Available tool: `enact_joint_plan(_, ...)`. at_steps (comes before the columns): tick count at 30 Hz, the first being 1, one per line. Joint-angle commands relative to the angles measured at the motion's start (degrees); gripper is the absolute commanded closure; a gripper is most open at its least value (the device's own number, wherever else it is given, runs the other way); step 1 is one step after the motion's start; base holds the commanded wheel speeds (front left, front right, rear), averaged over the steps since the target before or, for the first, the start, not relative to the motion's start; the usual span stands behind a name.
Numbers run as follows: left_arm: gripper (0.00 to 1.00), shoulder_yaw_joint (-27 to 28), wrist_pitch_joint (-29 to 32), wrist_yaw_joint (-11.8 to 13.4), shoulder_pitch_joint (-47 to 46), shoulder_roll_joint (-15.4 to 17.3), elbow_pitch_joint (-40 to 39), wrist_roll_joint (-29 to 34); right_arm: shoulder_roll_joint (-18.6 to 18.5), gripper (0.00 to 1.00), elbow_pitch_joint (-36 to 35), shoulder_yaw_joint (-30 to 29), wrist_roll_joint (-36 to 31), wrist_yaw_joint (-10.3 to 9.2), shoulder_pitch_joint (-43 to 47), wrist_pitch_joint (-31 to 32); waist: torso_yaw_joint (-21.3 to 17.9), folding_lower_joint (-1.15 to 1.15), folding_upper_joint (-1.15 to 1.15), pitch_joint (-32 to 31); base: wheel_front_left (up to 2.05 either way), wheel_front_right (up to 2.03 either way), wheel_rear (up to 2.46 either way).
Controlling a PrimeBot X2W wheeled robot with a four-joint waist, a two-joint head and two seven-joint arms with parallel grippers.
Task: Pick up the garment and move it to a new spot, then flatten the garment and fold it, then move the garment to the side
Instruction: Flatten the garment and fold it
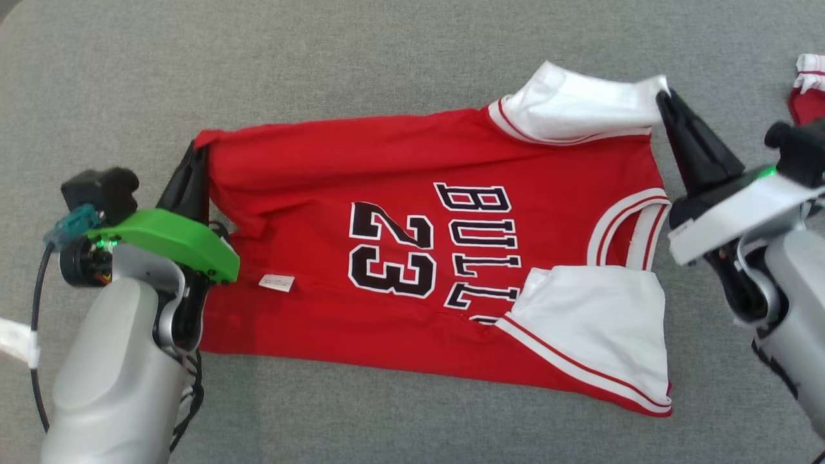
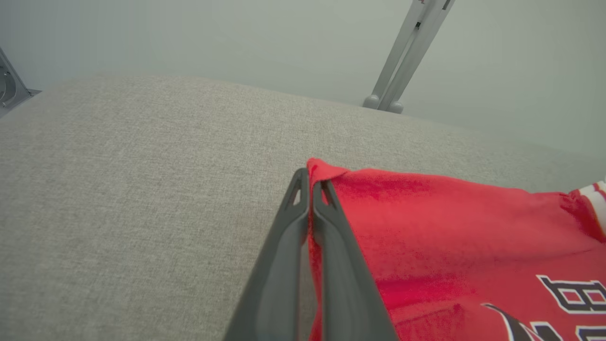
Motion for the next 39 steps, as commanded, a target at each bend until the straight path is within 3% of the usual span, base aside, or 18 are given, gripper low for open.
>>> enact_joint_plan(1, 1.00, 0.59, 0.64, 0.41, 2.81, 0.58, -1.58, -1.36, 0.80, 1.00, -2.54, -1.16, -0.07, 0.01, 4.08, -0.24, -1.24, 0.00, 0.00, -1.27, 0.00, 0.00, 0.00)
enact_joint_plan(10, 1.00, 3.65, 3.21, 4.23, 16.93, 3.27, -14.31, -5.05, 6.06, 1.00, -14.86, -8.28, -1.08, 0.01, 26.70, -0.27, -2.75, 0.00, 0.00, -2.59, 0.00, 0.00, 0.00)
enact_joint_plan(18, 1.00, 5.19, 8.48, 8.20, 26.69, 5.66, -23.84, -7.70, 9.31, 1.00, -18.82, -11.80, -2.65, 0.01, 38.01, 3.25, -3.77, 0.00, 0.00, -3.32, 0.00, 0.00, 0.00)
enact_joint_plan(19, 0.80, 5.21, 8.88, 8.50, 27.55, 5.67, -24.31, -8.01, 9.65, 1.00, -19.02, -11.80, -2.90, 0.01, 38.66, 3.55, -3.85, 0.00, 0.00, -3.38, 0.00, 0.00, 0.00)
enact_joint_plan(20, 0.09, 5.26, 8.97, 8.74, 28.23, 5.74, -24.84, -8.09, 10.09, 0.70, -19.13, -11.98, -3.41, 0.01, 39.26, 3.65, -3.95, 0.00, 0.00, -3.45, 0.00, 0.00, 0.00)
enact_joint_plan(21, 0.00, 5.29, 8.39, 8.81, 28.59, 5.82, -25.29, -7.74, 10.37, 0.38, -19.15, -12.33, -4.09, 0.01, 39.68, 3.61, -4.05, 0.00, 0.00, -3.51, 0.00, 0.00, 0.00)
enact_joint_plan(22, 0.00, 5.34, 7.67, 9.38, 29.20, 5.86, -25.67, -6.96, 10.99, 0.00, -19.40, -12.75, -5.10, 0.01, 39.86, 3.29, -4.27, 0.00, 0.00, -3.61, 0.00, 0.00, 0.00)
enact_joint_plan(30, 0.00, 3.92, -4.54, 16.56, 32.00, 4.68, -30.09, 4.94, 17.29, 0.00, -25.52, -21.11, -19.89, 0.00, 39.56, 1.31, -5.31, 0.00, 0.00, -5.83, 0.00, 0.00, 0.00)
enact_joint_plan(34, 0.00, 2.69, -6.35, 17.50, 32.23, 4.64, -32.66, 9.16, 20.72, 0.00, -29.49, -26.26, -27.19, 0.01, 39.95, 2.95, -5.49, 0.00, 0.00, -7.34, 0.00, 0.00, 0.00)
enact_joint_plan(39, 0.00, 0.97, -6.24, 18.05, 33.63, 5.20, -34.05, 11.48, 23.24, 0.00, -32.01, -28.64, -31.26, 0.01, 41.23, 5.33, -5.75, 0.00, 0.00, -9.28, 0.00, 0.00, 0.00)
